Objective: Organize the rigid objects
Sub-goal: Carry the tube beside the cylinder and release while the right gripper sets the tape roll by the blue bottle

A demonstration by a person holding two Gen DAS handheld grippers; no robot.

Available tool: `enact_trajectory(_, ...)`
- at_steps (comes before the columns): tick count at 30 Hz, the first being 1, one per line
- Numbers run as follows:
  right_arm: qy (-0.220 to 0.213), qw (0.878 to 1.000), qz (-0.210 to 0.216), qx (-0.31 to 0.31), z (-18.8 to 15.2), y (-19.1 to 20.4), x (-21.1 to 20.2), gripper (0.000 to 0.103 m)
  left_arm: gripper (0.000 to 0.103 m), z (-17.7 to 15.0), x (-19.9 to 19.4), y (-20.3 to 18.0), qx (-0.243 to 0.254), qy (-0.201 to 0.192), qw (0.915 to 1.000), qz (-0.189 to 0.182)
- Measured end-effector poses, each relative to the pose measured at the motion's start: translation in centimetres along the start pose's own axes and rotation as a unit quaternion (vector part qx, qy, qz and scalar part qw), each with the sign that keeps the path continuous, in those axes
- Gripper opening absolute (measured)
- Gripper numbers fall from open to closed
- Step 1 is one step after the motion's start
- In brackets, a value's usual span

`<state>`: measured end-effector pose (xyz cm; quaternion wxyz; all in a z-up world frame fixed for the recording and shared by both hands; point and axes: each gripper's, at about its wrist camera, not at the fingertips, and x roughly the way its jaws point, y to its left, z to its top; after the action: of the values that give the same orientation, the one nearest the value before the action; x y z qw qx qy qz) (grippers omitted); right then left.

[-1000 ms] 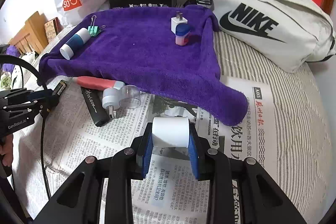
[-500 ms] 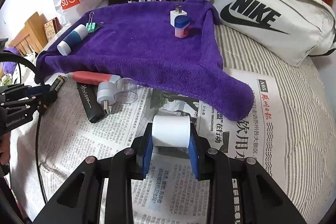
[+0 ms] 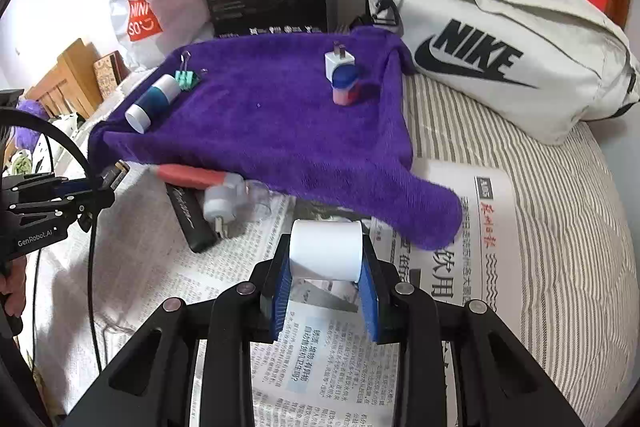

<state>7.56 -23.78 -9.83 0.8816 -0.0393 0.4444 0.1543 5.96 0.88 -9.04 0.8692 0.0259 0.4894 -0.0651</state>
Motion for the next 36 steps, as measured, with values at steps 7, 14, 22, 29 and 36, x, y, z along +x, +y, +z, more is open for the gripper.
enact_trajectory(7, -0.003, 1.0, 0.014, -0.001, 1.2, 0.1, -0.1, 0.031, 0.022, 1.2, -1.1, 0.7, -0.01, -0.019, 0.9998, 0.0)
enact_trajectory(14, -0.017, 1.0, 0.022, 0.0, 2.5, 0.0, -0.5, 0.031, 0.022, 2.9, -1.0, 1.4, -0.02, -0.03, 0.9994, 0.001)
enact_trajectory(22, -0.027, 1.0, 0.013, 0.007, 5.2, -0.8, 0.2, 0.031, 0.022, 5.3, -0.2, 2.7, -0.039, -0.036, 0.9985, -0.012)
enact_trajectory(29, -0.013, 1.0, 0.012, 0.012, 7.1, -1.3, 2.7, 0.031, 0.022, 6.9, 1.9, 3.6, -0.051, -0.026, 0.9983, -0.013)
enact_trajectory(36, 0.005, 1.0, 0.006, 0.002, 8.8, -1.5, 5.2, 0.031, 0.022, 7.9, 3.0, 3.8, -0.05, -0.021, 0.9984, -0.018)
